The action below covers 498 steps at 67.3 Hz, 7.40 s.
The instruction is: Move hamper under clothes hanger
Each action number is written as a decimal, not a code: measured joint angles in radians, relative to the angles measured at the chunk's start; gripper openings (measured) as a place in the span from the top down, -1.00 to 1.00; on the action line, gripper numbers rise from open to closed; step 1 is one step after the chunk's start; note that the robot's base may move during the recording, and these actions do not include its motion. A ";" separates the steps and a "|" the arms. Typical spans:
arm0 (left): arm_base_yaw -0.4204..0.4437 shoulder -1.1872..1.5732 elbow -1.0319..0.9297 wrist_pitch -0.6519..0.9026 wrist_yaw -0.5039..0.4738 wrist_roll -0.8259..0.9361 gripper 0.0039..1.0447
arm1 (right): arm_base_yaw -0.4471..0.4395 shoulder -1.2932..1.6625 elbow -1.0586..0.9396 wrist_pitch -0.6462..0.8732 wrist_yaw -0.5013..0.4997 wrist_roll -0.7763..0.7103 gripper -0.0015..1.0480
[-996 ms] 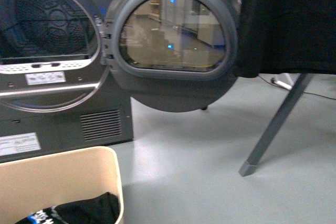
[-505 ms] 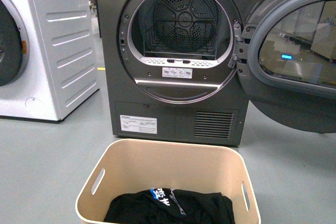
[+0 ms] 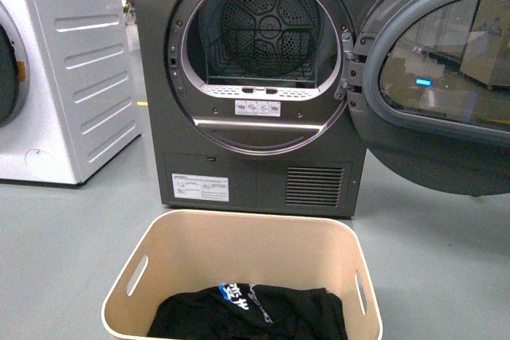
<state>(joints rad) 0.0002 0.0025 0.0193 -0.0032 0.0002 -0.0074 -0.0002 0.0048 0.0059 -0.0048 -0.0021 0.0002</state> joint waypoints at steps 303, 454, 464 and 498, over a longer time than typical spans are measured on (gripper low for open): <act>-0.066 2.233 1.252 0.198 -0.079 0.041 0.93 | 0.264 2.314 1.412 -0.102 0.231 0.119 0.94; -0.063 2.229 1.247 0.200 -0.076 0.038 0.93 | 0.264 2.305 1.410 -0.100 0.228 0.114 0.94; -0.086 2.229 1.247 0.200 -0.061 0.038 0.93 | 0.243 2.306 1.406 -0.101 0.245 0.113 0.94; -0.059 2.229 1.247 0.200 -0.082 0.038 0.93 | 0.273 2.305 1.405 -0.101 0.224 0.113 0.94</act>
<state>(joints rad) -0.0589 2.2311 1.2659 0.1970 -0.0814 0.0303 0.2729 2.3100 1.4113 -0.1062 0.2218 0.1131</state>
